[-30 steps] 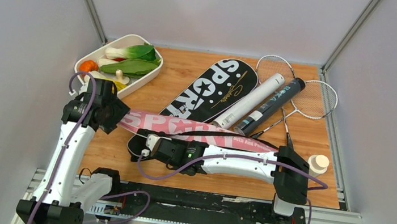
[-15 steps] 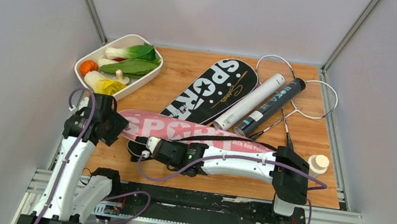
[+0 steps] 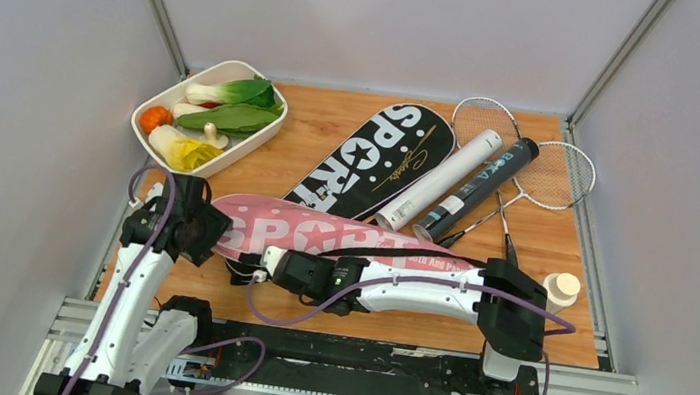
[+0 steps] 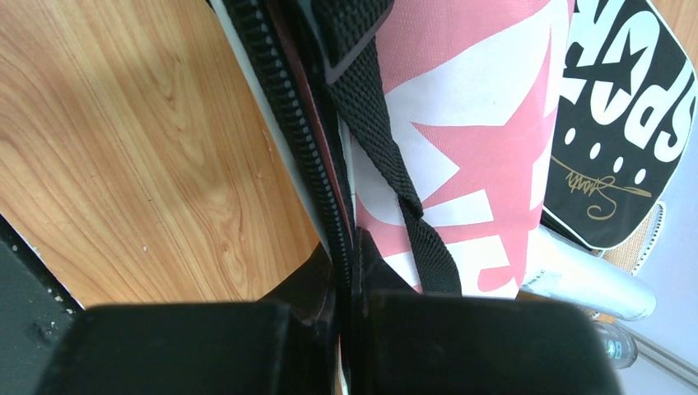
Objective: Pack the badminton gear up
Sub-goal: Adjust the racket bag at the center of the board.
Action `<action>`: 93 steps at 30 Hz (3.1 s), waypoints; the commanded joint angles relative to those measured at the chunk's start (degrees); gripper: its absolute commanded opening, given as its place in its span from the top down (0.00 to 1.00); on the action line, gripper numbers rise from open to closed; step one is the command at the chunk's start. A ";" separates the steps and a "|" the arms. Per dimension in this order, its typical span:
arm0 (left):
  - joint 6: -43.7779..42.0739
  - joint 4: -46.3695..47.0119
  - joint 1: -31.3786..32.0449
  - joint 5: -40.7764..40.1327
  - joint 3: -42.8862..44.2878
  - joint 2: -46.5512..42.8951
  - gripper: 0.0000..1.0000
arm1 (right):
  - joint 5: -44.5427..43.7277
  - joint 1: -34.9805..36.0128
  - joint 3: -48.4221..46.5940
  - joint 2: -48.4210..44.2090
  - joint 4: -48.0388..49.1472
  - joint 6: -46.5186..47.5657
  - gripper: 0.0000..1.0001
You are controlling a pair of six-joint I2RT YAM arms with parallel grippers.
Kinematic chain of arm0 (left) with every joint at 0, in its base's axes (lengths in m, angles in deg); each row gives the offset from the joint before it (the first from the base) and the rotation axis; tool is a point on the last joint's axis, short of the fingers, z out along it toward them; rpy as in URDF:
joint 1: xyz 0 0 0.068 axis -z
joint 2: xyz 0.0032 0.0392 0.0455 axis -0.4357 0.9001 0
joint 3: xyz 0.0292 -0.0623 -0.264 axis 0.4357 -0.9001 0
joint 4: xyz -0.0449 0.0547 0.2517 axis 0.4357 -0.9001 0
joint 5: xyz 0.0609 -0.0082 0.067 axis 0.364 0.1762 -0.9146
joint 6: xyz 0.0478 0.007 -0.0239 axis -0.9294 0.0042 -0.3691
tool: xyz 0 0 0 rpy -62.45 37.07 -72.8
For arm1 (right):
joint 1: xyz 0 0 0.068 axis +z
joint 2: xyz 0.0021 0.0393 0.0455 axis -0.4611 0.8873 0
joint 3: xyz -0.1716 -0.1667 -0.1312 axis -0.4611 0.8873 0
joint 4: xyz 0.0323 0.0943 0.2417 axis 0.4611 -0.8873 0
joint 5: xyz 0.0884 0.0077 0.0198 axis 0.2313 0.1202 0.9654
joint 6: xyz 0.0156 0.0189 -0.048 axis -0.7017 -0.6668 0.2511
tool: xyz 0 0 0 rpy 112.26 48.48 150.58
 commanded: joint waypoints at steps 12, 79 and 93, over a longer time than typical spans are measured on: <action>3.10 8.27 -0.35 1.17 -8.69 -13.33 0.58 | 4.51 -0.93 2.42 -6.82 7.18 -3.43 1.00; 24.71 -1.79 -0.35 5.75 -1.76 -11.47 1.00 | 14.80 3.36 20.89 -20.43 49.83 -64.96 0.47; 26.06 -4.93 -0.35 2.94 1.45 -11.21 1.00 | 2.17 4.41 14.57 -7.50 55.32 -57.89 0.41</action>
